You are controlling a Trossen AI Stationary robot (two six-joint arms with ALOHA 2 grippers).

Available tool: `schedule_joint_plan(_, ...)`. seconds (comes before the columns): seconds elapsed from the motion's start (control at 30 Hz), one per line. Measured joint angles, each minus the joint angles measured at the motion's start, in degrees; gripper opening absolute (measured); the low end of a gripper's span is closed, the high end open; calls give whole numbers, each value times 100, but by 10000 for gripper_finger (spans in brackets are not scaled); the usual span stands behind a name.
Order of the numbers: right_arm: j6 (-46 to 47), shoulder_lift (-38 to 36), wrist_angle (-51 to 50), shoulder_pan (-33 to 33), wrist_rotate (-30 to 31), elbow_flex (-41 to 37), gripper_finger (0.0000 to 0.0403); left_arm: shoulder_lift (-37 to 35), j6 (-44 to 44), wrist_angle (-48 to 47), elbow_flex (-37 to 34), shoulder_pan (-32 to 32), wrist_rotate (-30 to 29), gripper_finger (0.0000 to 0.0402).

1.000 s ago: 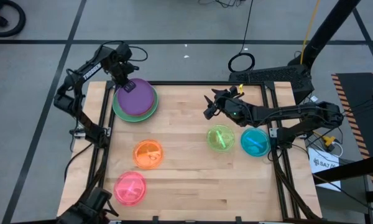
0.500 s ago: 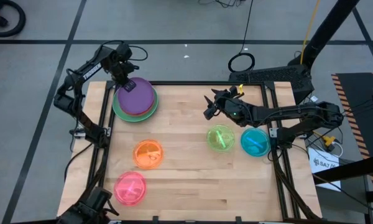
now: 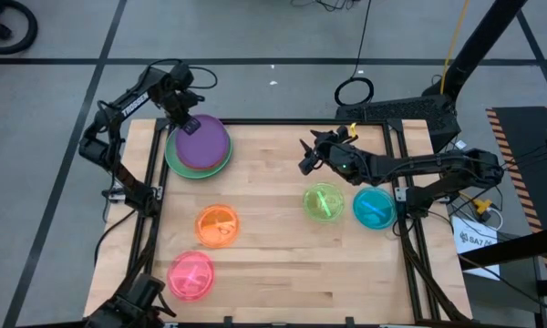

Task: Stack plastic plates
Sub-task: Stack the violet plate on top of the orange plate

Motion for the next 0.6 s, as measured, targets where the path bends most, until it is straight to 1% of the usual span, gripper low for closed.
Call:
schedule_joint_plan(0.3, 104, 2, -152, -72, -9, 0, 205, 0, -143, -23, 0, 0, -63, 52)
schedule_joint_plan(0.6, 104, 2, -165, -70, -13, 0, 205, 0, -103, -60, -2, -52, -74, 52)
